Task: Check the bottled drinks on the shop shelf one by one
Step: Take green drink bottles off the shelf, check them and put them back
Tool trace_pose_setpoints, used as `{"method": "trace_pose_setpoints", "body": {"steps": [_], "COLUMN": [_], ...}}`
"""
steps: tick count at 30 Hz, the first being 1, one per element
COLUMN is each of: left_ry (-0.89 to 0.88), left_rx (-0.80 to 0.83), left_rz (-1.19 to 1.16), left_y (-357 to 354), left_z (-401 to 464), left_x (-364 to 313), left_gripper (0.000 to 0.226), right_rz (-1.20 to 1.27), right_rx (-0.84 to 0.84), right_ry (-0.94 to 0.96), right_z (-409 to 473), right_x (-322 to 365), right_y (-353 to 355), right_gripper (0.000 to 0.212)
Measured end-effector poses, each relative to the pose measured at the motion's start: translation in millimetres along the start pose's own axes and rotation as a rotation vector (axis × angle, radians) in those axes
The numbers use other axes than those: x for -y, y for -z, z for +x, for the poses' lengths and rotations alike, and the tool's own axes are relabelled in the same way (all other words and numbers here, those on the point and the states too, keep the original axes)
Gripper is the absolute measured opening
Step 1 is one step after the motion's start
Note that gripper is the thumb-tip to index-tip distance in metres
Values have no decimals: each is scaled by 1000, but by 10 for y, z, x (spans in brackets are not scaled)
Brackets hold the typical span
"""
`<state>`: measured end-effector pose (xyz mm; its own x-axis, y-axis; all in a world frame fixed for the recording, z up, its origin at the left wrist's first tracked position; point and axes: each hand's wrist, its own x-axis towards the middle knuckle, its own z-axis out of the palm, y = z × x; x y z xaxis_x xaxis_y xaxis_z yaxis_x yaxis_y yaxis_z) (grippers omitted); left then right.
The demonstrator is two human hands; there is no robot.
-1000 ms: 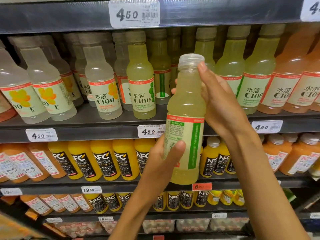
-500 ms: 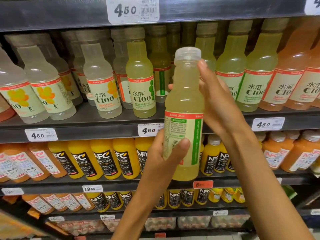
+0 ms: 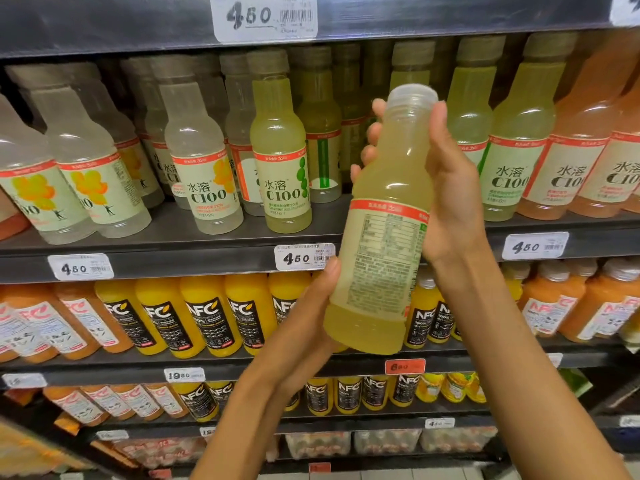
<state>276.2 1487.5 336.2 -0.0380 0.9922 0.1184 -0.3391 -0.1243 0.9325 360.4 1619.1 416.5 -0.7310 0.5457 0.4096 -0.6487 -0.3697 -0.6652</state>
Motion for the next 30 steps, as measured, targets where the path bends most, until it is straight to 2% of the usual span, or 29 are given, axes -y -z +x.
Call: {"method": "trace_pose_setpoints", "body": {"steps": [2,4,8,11,14,16,19,21,24,27,30], "left_ry": [-11,-36,-94,-178,-203,-189,-54,-1,-32,-96,-150], "left_rx": [101,66,-175,-236,-220,-178,-98,-32,-68,-164,-233], "left_rz": [-116,-125,162,370,366,331,202,91,90,253,377], "left_y": [-57,-89,-64,-64,-86,-72,-54,-49,-77,-110,-88], "left_z": [24,30,-7,0,-4,-30,-54,-61,-80,-83,-75], "left_x": [38,56,52,58,92,101,94,118,134,73,46], "left_gripper": [60,59,51,45,48,62,88,95,79,68,48], "right_rz": [29,-72,-410,-518,-492,-432,-288,-224,-316,-521,-576], "right_rx": [-8,-53,-165,-207,-213,-181,-108,-59,-56,-136,-156], "right_ry": [-13,-8,41,51,25,-3,-56,-79,-51,41,64], "right_z": [7,5,-36,-62,-57,-45,-33,-25,-27,-58,-104], "right_x": [-29,-46,-1,17,10,15,6,-2,-2,11,8], "right_y": [0,15,32,2,-32,-41,-45,-48,-58,-30,-33], "right_gripper": [52,53,40,31,28,29,31,35,40,39,35]}}
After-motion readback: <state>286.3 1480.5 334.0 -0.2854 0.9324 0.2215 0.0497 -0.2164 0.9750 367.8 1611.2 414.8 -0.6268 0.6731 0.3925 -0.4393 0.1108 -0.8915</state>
